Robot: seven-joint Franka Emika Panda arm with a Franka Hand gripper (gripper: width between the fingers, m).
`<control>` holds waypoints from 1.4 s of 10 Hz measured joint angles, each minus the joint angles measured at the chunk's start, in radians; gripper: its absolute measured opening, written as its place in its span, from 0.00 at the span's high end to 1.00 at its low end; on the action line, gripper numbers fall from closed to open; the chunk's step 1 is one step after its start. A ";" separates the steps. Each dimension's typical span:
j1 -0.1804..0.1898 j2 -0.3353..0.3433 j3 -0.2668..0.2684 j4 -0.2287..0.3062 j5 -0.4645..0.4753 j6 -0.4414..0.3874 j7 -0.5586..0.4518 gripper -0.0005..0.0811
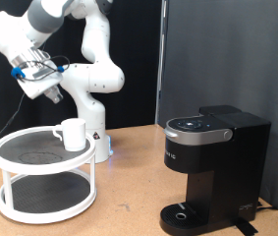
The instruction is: Make a cup of coffee with the keurig machine
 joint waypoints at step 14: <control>0.009 0.121 -0.053 -0.076 -0.002 0.168 -0.173 0.09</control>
